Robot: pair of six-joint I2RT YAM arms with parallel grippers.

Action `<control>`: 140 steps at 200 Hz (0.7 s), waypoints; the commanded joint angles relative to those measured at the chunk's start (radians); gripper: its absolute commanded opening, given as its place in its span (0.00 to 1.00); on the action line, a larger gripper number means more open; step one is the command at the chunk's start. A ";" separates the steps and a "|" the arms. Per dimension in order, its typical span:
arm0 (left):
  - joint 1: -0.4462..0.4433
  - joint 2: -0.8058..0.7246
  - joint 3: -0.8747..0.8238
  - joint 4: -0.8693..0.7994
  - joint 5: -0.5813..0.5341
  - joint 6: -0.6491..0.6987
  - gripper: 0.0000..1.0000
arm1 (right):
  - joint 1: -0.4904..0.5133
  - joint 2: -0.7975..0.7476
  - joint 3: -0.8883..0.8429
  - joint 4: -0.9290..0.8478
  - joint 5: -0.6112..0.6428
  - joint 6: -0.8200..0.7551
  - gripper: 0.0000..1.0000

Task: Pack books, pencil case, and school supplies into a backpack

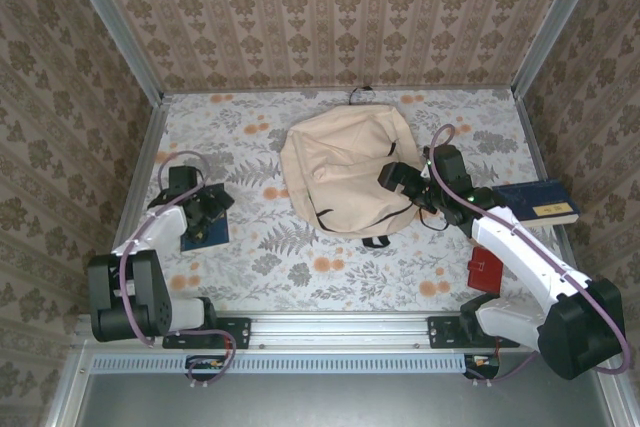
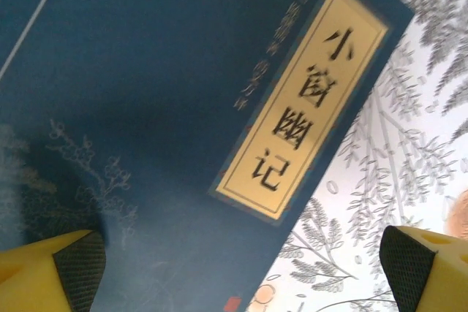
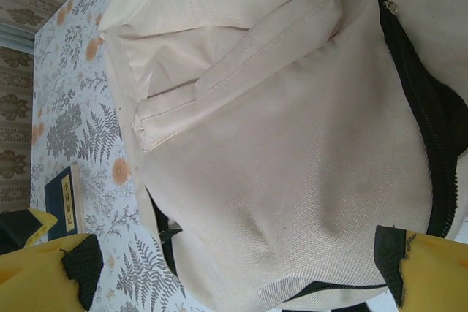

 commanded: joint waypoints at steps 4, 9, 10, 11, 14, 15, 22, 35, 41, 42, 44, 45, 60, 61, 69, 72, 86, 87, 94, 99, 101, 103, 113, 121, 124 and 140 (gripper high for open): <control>-0.026 0.029 -0.022 0.007 0.026 0.016 0.98 | 0.008 0.008 0.000 0.001 -0.015 0.005 0.99; -0.034 0.035 -0.023 0.012 0.030 0.012 0.98 | 0.007 0.008 0.000 0.001 -0.016 0.005 0.99; -0.037 0.036 -0.023 0.013 0.031 0.013 0.98 | 0.007 0.009 0.000 0.001 -0.016 0.005 0.99; -0.038 0.037 -0.024 0.013 0.032 0.010 0.98 | 0.008 0.009 0.000 0.001 -0.016 0.005 0.99; -0.045 0.038 -0.025 0.016 0.033 0.008 0.98 | 0.009 0.009 0.000 0.001 -0.017 0.005 0.99; -0.048 0.039 -0.025 0.017 0.034 0.007 0.98 | 0.009 0.009 0.000 0.001 -0.017 0.004 0.99; -0.065 0.044 -0.027 0.023 0.036 0.003 0.97 | 0.009 0.010 0.001 0.001 -0.017 0.005 0.99; -0.100 0.052 -0.034 0.033 0.039 -0.016 0.97 | 0.009 0.009 0.002 -0.001 -0.018 0.005 0.99; -0.116 0.058 -0.036 0.039 0.045 -0.023 0.97 | 0.010 0.009 0.002 0.000 -0.018 0.005 0.99; -0.119 0.059 -0.036 0.039 0.047 -0.024 0.97 | 0.011 0.008 0.003 -0.001 -0.017 0.005 0.99; -0.124 0.060 -0.037 0.040 0.049 -0.027 0.97 | 0.011 0.007 0.002 -0.001 -0.018 0.005 0.99; -0.126 0.061 -0.038 0.041 0.050 -0.028 0.97 | 0.011 0.007 0.003 -0.001 -0.019 0.005 0.99; -0.176 0.074 -0.051 0.062 0.068 -0.055 0.97 | 0.013 0.007 0.003 -0.004 -0.015 0.002 0.99; -0.178 0.074 -0.052 0.064 0.070 -0.057 0.97 | 0.012 0.007 0.004 -0.004 -0.014 0.002 0.99; -0.209 0.082 -0.057 0.075 0.077 -0.073 0.97 | 0.015 0.007 0.005 -0.004 -0.012 0.000 0.99; -0.221 0.083 -0.058 0.079 0.079 -0.080 0.97 | 0.015 0.008 0.006 -0.004 -0.011 0.000 0.99; -0.285 0.097 -0.062 0.096 0.080 -0.112 0.97 | 0.018 0.013 0.005 -0.003 -0.009 -0.001 0.99; -0.289 0.098 -0.062 0.099 0.080 -0.115 0.97 | 0.018 0.014 0.006 -0.003 -0.009 -0.001 0.99; -0.328 0.108 -0.060 0.107 0.078 -0.132 0.97 | 0.022 0.017 0.006 -0.003 -0.011 -0.003 0.99; -0.350 0.117 -0.058 0.111 0.079 -0.143 0.97 | 0.025 0.020 0.008 -0.003 -0.011 -0.004 0.98; -0.359 0.120 -0.057 0.114 0.079 -0.144 0.97 | 0.025 0.021 0.009 -0.003 -0.011 -0.004 0.99; -0.369 0.125 -0.055 0.114 0.078 -0.149 0.97 | 0.027 0.022 0.011 -0.004 -0.009 -0.004 0.99; -0.416 0.144 -0.049 0.120 0.074 -0.170 0.97 | 0.034 0.028 0.017 -0.007 -0.007 -0.007 0.98; -0.450 0.159 -0.043 0.124 0.074 -0.183 0.97 | 0.040 0.033 0.023 -0.010 -0.006 -0.012 0.98; -0.463 0.163 -0.039 0.124 0.073 -0.188 0.97 | 0.043 0.035 0.025 -0.013 -0.005 -0.013 0.98; -0.534 0.186 -0.026 0.126 0.065 -0.213 0.97 | 0.055 0.042 0.038 -0.023 -0.001 -0.020 0.98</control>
